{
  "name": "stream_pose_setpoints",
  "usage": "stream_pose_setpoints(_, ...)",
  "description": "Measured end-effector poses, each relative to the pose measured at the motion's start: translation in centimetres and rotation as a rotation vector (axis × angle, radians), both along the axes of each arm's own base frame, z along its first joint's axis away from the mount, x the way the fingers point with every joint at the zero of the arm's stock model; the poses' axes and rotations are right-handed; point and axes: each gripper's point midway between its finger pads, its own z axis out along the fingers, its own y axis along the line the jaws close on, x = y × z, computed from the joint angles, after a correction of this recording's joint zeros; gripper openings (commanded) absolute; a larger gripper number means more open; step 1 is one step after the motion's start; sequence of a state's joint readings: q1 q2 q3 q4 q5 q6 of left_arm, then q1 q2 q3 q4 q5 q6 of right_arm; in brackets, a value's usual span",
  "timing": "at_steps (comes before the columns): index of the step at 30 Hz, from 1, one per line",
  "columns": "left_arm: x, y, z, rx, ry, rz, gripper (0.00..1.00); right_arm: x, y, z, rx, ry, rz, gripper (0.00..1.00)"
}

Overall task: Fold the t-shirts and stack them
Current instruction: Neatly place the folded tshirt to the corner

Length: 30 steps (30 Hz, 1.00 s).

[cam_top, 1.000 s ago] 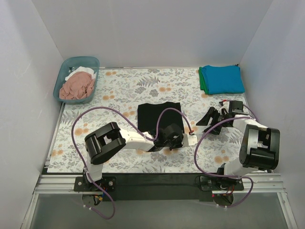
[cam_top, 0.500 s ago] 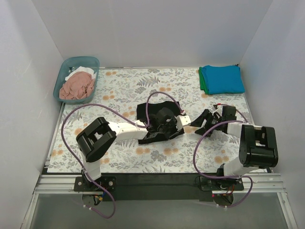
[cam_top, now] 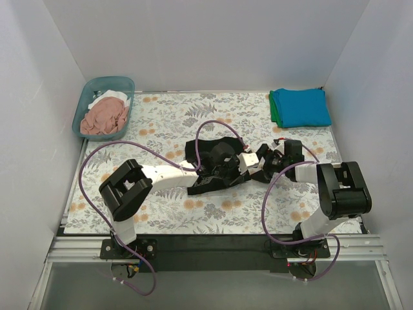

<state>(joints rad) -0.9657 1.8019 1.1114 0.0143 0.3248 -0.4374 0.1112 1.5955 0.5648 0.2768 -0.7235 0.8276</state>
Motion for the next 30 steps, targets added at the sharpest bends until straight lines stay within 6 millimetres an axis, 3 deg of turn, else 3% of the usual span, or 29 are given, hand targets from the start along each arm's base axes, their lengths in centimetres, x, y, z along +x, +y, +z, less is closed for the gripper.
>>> stream_pose_setpoints(6,-0.1,-0.1,0.2,-0.008,0.014,0.005,0.0,0.5,1.5,-0.6,0.013,0.024,0.002,0.71)
stream_pose_setpoints(19,0.2,-0.6,1.1,-0.048,0.034,0.0,0.0,5.5,3.7,-1.4,0.031,-0.014,-0.055,0.58)
stream_pose_setpoints(26,0.1,-0.6,1.2,-0.051,0.04,-0.001,0.0,7.4,4.8,-1.9,0.008,-0.043,-0.08,0.45)
stream_pose_setpoints(28,0.3,-0.5,1.2,-0.051,0.04,0.003,0.0,7.8,5.0,-2.1,0.001,-0.05,-0.082,0.34)
stream_pose_setpoints(29,0.3,-0.5,1.2,-0.052,0.044,0.006,0.0,8.0,5.0,-2.3,-0.005,-0.055,-0.081,0.14)
stream_pose_setpoints(30,0.4,-0.4,1.2,-0.053,0.047,0.009,0.07,8.3,5.0,-2.6,-0.02,-0.069,-0.077,0.05)
